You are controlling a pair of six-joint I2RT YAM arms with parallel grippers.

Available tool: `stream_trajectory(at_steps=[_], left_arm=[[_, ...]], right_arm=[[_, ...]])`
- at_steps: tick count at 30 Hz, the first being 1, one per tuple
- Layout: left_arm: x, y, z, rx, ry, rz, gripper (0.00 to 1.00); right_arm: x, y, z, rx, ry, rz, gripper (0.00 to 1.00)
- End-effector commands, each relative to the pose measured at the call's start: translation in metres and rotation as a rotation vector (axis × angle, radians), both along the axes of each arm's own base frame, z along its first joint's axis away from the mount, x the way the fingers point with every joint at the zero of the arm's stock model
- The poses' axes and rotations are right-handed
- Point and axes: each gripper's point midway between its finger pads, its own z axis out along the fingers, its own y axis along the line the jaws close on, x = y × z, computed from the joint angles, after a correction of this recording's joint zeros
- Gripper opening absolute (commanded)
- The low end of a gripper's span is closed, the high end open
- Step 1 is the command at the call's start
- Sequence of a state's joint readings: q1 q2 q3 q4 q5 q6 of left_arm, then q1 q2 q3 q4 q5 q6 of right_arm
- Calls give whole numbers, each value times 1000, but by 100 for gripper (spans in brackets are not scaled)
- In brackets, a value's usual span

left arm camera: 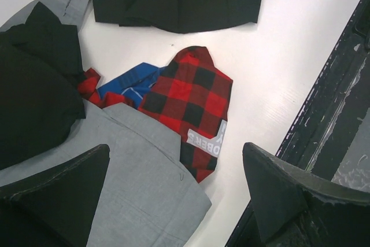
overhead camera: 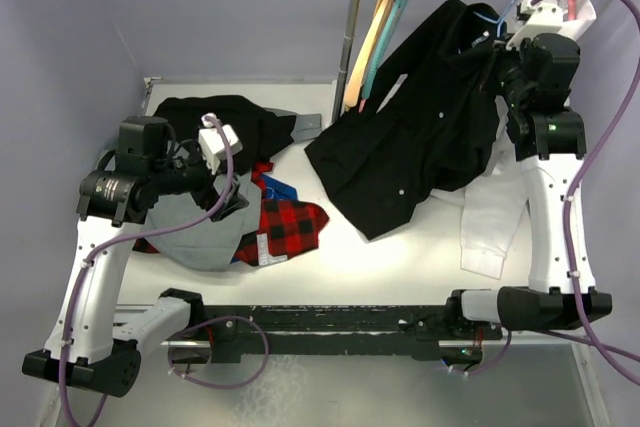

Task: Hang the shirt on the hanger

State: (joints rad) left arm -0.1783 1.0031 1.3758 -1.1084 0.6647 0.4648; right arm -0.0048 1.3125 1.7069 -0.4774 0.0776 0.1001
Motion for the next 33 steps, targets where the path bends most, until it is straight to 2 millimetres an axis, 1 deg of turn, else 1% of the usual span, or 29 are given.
stream_trajectory(at_steps=[1,7,12,19,22,25,28,33], left_arm=[[1,-4,1,-5,-15,-26,99],[3,-3,-1,-1,-10,-20,99],[4,-4,-4,6,-8,-24,99],[5,-6,-7,15,3,-34,99],[-2,-12,-2,-3,7,-75,99],[-11,-17,1,-26,19,-122,99],[-10,-17,-2,-22,27,-122,99],[-8,-17,-5,-16,34,-116,99]], right_arm=[[-3,-7,60,-33,-163,-2,0],[11,-20,74,-20,-182,-17,0],[28,-22,72,8,-179,5,0],[44,-28,66,13,-177,0,0],[50,-30,69,11,-186,0,0],[56,-32,68,14,-185,-2,0],[62,-36,55,24,-160,-10,0],[62,-42,30,44,-125,-28,0]])
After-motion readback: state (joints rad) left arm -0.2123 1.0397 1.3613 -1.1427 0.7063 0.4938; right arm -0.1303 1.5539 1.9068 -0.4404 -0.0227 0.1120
